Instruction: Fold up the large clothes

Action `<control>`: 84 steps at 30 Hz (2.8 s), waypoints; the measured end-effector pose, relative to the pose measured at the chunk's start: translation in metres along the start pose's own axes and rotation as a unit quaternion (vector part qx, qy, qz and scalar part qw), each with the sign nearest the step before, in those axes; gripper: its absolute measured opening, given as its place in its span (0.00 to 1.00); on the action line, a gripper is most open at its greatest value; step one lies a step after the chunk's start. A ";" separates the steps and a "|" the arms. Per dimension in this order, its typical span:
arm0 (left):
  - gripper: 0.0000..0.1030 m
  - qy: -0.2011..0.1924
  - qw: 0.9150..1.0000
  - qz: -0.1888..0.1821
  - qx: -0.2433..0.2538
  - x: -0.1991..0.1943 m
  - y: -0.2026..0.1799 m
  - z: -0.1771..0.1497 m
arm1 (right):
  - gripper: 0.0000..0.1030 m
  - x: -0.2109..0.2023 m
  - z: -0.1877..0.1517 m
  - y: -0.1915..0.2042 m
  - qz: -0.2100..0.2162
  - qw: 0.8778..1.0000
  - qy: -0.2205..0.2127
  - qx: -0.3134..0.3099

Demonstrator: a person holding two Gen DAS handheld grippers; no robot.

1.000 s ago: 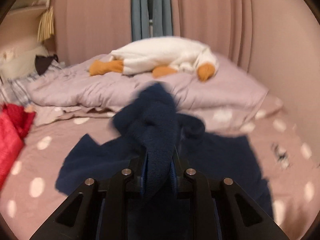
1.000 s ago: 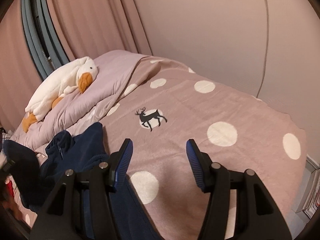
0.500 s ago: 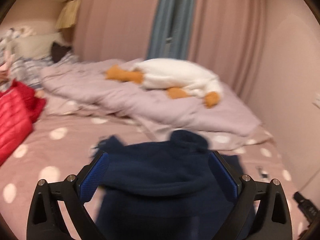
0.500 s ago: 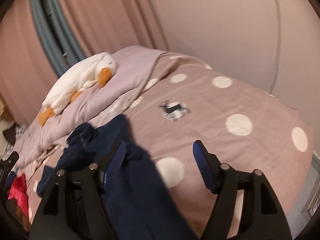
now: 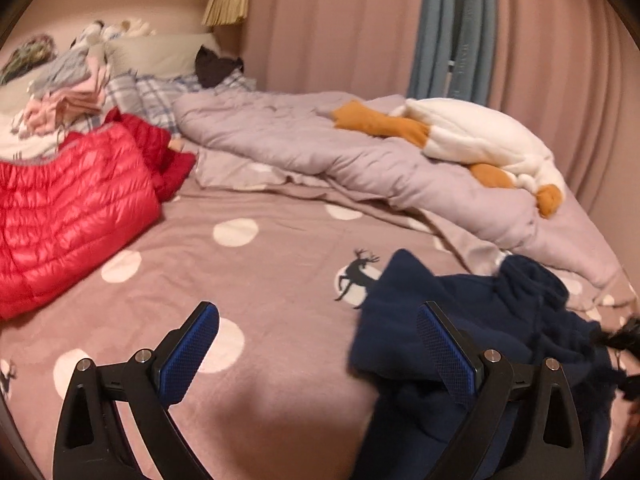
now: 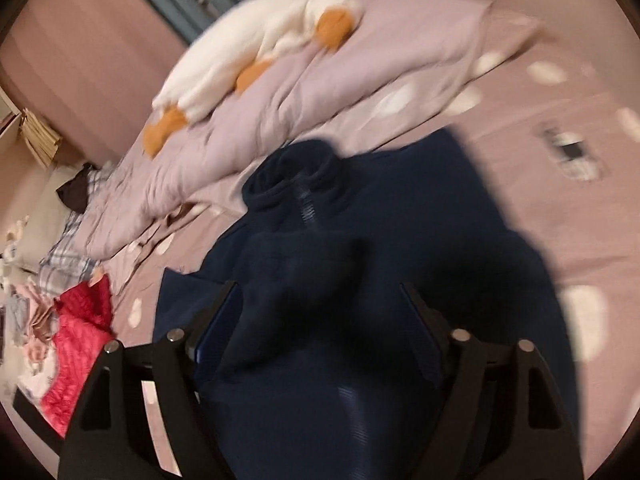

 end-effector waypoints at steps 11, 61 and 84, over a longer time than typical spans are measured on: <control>0.96 0.031 0.999 0.017 -0.027 0.035 0.016 -0.009 | 0.07 0.017 0.028 0.029 0.093 0.994 -0.057 -0.026; 0.62 0.063 0.994 -0.031 0.082 0.080 -0.076 -0.073 | 0.00 0.019 -0.023 -0.121 -0.039 0.991 -0.102 -0.075; 0.58 0.046 0.994 -0.017 0.095 0.077 -0.080 -0.072 | 0.00 0.018 -0.025 -0.129 -0.003 0.993 -0.111 -0.052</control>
Point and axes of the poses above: each gripper's, at about its wrist camera, not at the fingertips, and x roughly the way its jaws point, y to its left, z to its top, the point moved 5 cm from there along x, roughly the way its jaws point, and after that the axes turned 5 degrees about -x, right-handed, at the moved point
